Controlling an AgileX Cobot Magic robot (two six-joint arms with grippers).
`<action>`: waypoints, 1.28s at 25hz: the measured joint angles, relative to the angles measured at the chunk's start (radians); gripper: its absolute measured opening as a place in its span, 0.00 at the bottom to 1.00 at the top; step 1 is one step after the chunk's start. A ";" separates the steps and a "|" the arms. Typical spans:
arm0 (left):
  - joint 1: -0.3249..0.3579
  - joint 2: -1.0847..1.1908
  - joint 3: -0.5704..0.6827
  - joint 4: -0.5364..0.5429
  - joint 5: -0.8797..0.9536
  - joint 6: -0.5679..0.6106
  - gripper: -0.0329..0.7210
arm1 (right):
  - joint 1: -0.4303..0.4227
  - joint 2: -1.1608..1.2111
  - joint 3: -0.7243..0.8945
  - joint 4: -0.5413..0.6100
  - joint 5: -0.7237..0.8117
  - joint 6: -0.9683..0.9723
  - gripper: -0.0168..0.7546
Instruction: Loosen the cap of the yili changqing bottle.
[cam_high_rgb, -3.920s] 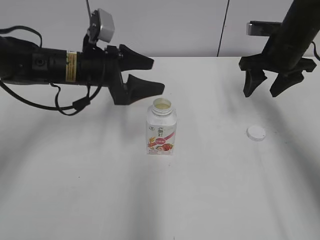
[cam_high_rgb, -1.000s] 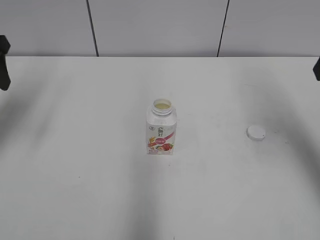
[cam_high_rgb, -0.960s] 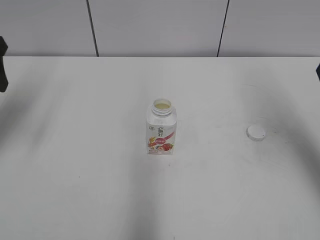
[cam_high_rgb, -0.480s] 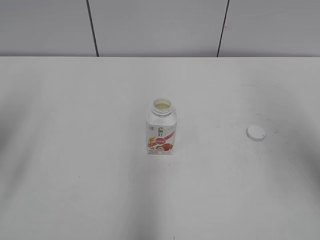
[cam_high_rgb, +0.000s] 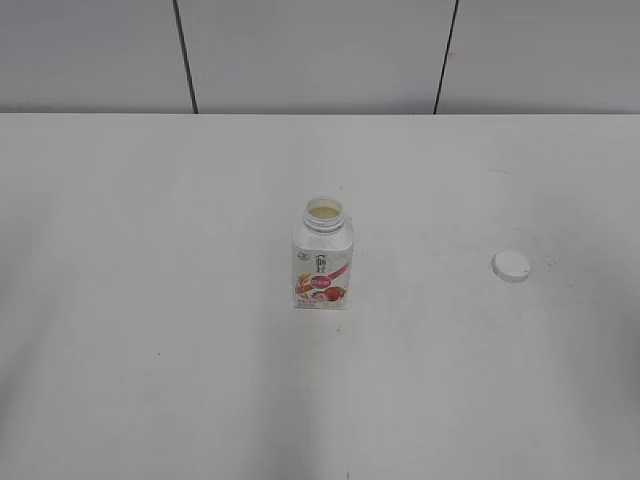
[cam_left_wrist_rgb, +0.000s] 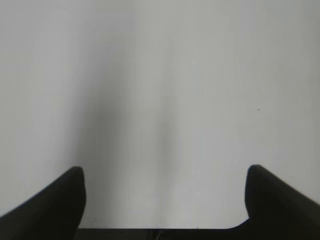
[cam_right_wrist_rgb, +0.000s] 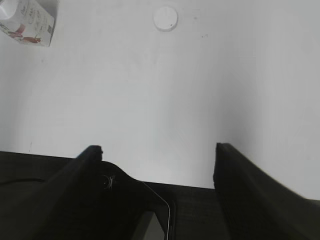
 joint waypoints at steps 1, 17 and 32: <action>0.000 -0.048 0.026 0.000 -0.001 0.000 0.83 | 0.000 -0.024 0.013 -0.001 0.001 0.000 0.73; 0.000 -0.660 0.141 -0.007 0.020 0.001 0.81 | 0.000 -0.468 0.329 -0.045 -0.028 -0.004 0.73; 0.000 -0.663 0.141 -0.044 0.022 0.056 0.70 | 0.000 -0.795 0.380 -0.051 -0.028 -0.006 0.73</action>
